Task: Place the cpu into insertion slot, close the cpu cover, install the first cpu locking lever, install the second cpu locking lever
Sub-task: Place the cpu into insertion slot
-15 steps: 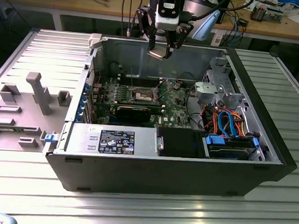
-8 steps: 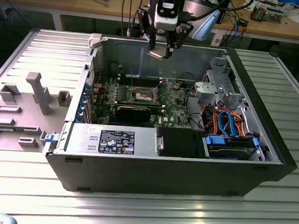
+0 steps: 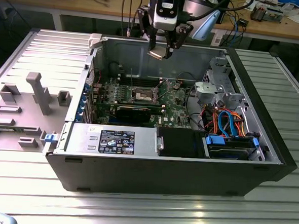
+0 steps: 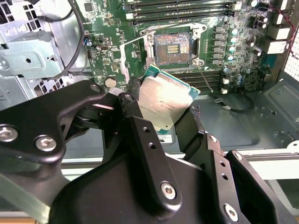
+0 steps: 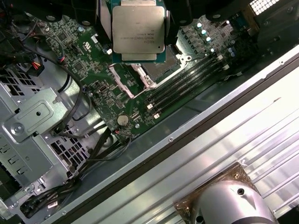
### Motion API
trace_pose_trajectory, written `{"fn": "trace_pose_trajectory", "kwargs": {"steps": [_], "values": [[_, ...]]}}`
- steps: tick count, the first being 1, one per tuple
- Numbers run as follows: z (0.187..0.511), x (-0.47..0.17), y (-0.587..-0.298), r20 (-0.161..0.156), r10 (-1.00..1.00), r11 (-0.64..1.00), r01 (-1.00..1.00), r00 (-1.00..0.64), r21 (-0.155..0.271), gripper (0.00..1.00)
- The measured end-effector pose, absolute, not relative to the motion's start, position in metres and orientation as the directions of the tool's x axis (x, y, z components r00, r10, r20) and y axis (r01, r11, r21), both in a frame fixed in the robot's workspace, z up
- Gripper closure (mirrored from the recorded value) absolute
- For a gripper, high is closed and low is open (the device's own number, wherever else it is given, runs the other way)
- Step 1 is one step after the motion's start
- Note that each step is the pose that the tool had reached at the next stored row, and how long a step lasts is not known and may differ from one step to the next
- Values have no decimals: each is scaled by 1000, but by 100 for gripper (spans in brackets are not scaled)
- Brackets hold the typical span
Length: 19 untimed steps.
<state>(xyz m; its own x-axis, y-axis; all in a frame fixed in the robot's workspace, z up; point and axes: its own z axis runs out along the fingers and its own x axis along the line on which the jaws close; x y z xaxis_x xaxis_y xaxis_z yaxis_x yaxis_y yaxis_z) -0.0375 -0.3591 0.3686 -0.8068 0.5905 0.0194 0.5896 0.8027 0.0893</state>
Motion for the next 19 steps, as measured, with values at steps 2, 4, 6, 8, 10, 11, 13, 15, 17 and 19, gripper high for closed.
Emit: {"fn": "trace_pose_trajectory", "kwargs": {"steps": [2,4,6,8,10,11,13,15,17,19], "values": [[369,-37,-359,19,615,784,614,-788,89,45],[369,-37,-359,19,630,772,629,-777,89,45],[369,-37,-359,19,631,771,630,-775,89,45],[369,-37,-359,19,631,771,630,-775,89,45],[369,-37,-359,19,631,771,630,-775,89,45],[369,-37,-359,19,631,771,630,-775,89,45],[369,-37,-359,19,631,771,630,-775,89,45],[369,-37,-359,19,631,771,630,-775,89,45],[369,-37,-359,19,631,771,630,-775,89,45],[369,-37,-359,19,633,770,632,-774,89,45]]}}
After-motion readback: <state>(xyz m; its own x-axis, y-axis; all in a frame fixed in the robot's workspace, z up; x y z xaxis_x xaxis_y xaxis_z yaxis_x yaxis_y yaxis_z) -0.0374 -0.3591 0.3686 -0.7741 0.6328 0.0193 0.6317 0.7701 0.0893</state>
